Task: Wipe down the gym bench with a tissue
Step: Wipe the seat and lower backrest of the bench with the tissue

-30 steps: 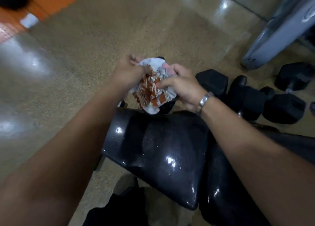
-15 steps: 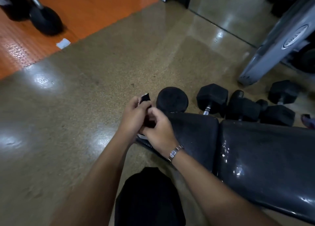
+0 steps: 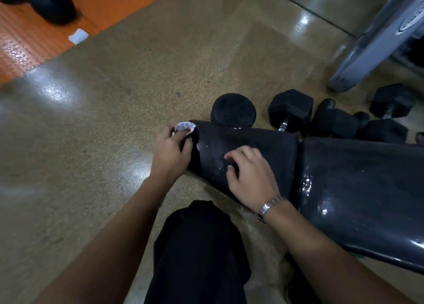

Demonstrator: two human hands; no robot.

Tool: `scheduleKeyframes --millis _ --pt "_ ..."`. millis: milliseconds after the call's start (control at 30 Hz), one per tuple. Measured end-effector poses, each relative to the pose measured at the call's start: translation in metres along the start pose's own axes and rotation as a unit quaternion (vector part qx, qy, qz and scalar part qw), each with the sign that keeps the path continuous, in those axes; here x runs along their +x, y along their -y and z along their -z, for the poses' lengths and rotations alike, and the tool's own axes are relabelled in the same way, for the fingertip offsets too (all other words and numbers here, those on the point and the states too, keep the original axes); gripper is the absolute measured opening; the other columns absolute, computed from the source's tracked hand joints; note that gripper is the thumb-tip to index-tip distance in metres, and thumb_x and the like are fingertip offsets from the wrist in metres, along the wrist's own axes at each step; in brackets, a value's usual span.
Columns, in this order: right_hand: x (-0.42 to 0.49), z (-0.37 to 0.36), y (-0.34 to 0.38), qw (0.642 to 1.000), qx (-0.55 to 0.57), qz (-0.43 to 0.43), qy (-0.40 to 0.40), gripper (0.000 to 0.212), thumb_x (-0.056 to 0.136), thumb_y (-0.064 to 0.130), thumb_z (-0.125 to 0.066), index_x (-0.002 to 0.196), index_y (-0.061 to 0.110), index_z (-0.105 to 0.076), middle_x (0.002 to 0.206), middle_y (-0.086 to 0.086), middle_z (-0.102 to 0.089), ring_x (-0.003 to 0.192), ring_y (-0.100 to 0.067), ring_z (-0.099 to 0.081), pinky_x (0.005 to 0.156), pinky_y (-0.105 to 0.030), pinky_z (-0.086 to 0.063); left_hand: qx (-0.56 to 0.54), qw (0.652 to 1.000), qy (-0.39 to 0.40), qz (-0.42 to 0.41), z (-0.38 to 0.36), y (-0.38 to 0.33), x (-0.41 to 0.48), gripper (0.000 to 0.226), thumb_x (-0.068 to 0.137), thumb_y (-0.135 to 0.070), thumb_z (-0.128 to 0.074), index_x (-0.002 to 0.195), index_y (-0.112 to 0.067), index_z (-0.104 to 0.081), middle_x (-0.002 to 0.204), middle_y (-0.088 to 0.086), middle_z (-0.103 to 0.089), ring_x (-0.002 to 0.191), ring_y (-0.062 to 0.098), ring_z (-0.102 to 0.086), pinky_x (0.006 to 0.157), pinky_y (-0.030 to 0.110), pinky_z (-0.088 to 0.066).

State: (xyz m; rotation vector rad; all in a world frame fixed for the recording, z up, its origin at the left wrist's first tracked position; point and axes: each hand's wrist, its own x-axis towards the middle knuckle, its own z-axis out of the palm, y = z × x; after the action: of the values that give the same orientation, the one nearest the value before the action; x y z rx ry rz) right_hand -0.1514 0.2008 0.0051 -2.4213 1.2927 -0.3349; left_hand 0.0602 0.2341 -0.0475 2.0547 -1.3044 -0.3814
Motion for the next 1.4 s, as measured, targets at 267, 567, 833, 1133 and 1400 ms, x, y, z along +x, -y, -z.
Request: scheduleKeyframes --millis 267,567,833,1133,1400 --pt "-0.006 -0.013 -0.006 0.99 -0.123 -0.008 0.064 0.045 0.088 0.031 -0.056 0.131 0.019 -0.057 0.13 -0.002 -0.052 0.124 -0.024 -0.046 0.103 -0.047 -0.041 0.047 0.999 0.012 -0.017 -0.013 -0.005 0.027 0.029 0.091 -0.016 -0.062 0.117 -0.019 -0.075 0.111 0.013 -0.066 0.103 0.039 -0.057 0.089 0.041 -0.046" --pt "-0.007 -0.009 -0.02 0.986 -0.15 -0.034 0.071 0.051 0.091 0.035 -0.053 0.139 0.021 -0.048 0.138 -0.001 -0.049 0.13 -0.022 -0.042 0.107 -0.046 -0.039 0.088 0.995 0.021 0.031 -0.008 -0.004 0.046 0.034 0.092 -0.008 -0.056 0.117 -0.022 -0.075 0.106 0.015 -0.068 0.1 0.041 -0.057 0.09 0.043 -0.045" --pt "-0.004 -0.005 -0.016 0.981 -0.139 -0.054 0.12 0.055 0.093 0.036 -0.05 0.145 0.02 -0.041 0.146 -0.003 -0.041 0.13 -0.025 -0.042 0.108 -0.048 -0.039 0.111 0.988 0.103 -0.019 0.012 -0.017 0.034 0.032 0.092 -0.011 -0.06 0.115 -0.028 -0.075 0.106 0.01 -0.071 0.104 0.036 -0.058 0.087 0.037 -0.047" --pt "0.003 0.003 -0.015 0.976 -0.119 -0.061 0.171 0.057 0.098 0.034 -0.05 0.151 0.02 -0.033 0.153 -0.002 -0.032 0.138 -0.026 -0.032 0.112 -0.047 -0.032 0.1 0.985 0.133 -0.055 0.011 -0.035 0.037 0.03 0.094 -0.011 -0.063 0.118 -0.024 -0.075 0.115 0.011 -0.069 0.114 0.034 -0.056 0.089 0.026 -0.033" --pt "0.002 -0.004 -0.02 0.979 -0.118 -0.055 0.154 0.058 0.096 0.034 -0.054 0.149 0.018 -0.037 0.15 -0.004 -0.035 0.134 -0.028 -0.035 0.111 -0.052 -0.034 0.065 0.995 0.075 -0.018 -0.013 -0.025 0.057 0.032 0.093 -0.006 -0.056 0.117 -0.017 -0.075 0.118 0.02 -0.06 0.113 0.043 -0.052 0.1 0.038 -0.043"
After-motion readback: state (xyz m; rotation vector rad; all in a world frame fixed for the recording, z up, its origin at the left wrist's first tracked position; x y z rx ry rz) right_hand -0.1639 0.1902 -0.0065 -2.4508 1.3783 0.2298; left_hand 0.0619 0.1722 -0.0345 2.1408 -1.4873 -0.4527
